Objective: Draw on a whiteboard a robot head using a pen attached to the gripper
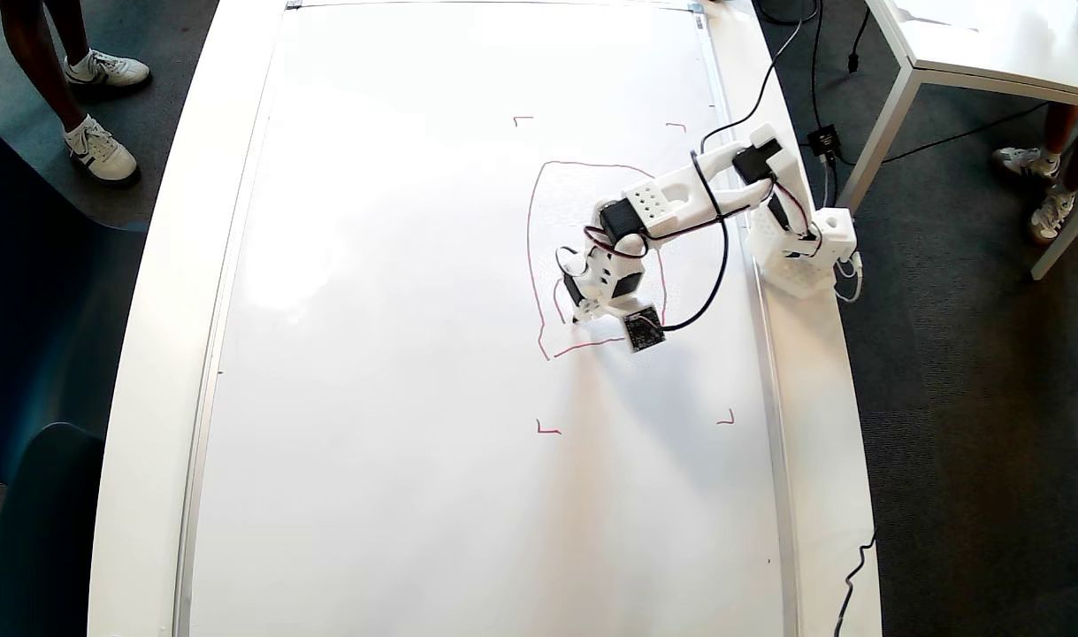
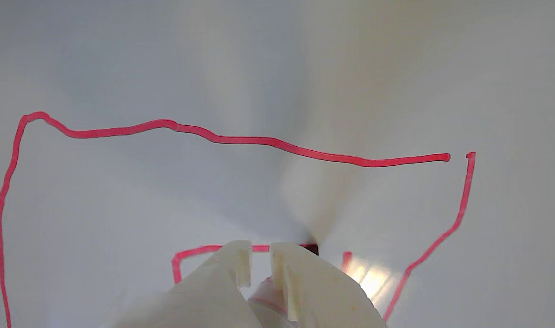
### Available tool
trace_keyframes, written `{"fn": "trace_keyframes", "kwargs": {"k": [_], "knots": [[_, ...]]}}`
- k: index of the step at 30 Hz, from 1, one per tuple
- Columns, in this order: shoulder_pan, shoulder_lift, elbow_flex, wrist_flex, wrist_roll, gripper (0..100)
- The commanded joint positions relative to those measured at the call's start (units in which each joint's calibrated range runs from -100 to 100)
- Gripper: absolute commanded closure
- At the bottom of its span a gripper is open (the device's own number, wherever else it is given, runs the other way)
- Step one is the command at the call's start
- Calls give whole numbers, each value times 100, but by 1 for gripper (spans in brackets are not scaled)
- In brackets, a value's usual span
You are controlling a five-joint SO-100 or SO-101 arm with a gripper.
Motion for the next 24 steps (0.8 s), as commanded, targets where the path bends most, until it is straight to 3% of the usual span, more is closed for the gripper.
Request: {"fn": "trace_keyframes", "kwargs": {"k": [1, 6, 13, 24], "knots": [[284, -588, -671, 137, 19, 99], [564, -1318, -280, 502, 389, 99], [1440, -2031, 1535, 580, 716, 99], [2022, -1729, 1590, 571, 979, 99]]}}
